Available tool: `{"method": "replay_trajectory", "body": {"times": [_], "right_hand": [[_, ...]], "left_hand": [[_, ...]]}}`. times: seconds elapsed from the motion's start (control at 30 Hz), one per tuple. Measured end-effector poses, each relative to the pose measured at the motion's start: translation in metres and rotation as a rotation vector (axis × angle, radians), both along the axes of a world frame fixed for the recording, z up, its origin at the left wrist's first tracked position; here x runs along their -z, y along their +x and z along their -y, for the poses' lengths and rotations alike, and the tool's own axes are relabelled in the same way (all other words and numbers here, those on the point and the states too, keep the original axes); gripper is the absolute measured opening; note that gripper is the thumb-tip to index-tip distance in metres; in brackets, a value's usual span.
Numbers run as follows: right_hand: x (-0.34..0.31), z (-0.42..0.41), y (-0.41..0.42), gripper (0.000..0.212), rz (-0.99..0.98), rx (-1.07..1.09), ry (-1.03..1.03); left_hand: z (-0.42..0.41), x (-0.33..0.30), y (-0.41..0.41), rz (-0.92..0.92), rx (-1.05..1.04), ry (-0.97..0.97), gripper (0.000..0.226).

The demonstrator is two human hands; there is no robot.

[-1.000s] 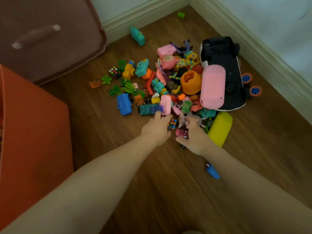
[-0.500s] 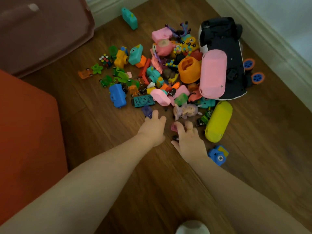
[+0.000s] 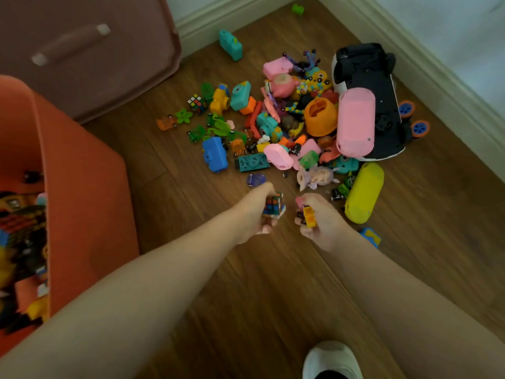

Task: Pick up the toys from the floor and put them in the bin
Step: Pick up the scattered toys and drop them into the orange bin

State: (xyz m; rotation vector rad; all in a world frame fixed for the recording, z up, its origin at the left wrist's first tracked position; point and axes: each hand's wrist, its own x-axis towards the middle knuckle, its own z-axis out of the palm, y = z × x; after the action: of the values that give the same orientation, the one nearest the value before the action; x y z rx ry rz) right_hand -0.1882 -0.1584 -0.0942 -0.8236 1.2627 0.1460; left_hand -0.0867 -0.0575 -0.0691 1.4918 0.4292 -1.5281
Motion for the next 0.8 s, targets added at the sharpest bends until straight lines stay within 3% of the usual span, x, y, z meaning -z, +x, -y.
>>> {"method": "replay_trajectory", "body": {"times": [0.1, 0.2, 0.3, 0.37, 0.5, 0.67, 0.8], "right_hand": [[-0.023, -0.012, 0.003, 0.007, 0.251, 0.095, 0.296], [-0.056, -0.032, 0.021, 0.029, 0.513, 0.071, 0.431], [-0.095, -0.056, 0.051, 0.035, 0.584, -0.019, 0.432], [-0.122, -0.077, 0.073, 0.023, 0.577, -0.083, 0.364], [-0.158, -0.135, 0.111, 0.020, 0.560, -0.197, 0.245], [-0.177, -0.192, 0.148, 0.023, 0.499, -0.386, 0.097], [-0.185, -0.231, 0.161, 0.023, 0.377, -0.509, 0.017]], "left_hand": [[-0.014, -0.022, 0.013, -0.039, -0.146, -0.120, 0.025], [-0.038, -0.058, 0.029, -0.012, -0.139, -0.241, 0.033], [-0.074, -0.101, 0.045, 0.074, -0.001, -0.378, 0.047], [-0.105, -0.128, 0.054, 0.270, 0.079, -0.403, 0.044], [-0.185, -0.159, 0.067, 0.783, 0.063, -0.282, 0.027], [-0.251, -0.146, 0.067, 0.873, -0.083, 0.021, 0.040], [-0.282, -0.110, 0.069, 0.839, -0.126, 0.275, 0.055]]}}
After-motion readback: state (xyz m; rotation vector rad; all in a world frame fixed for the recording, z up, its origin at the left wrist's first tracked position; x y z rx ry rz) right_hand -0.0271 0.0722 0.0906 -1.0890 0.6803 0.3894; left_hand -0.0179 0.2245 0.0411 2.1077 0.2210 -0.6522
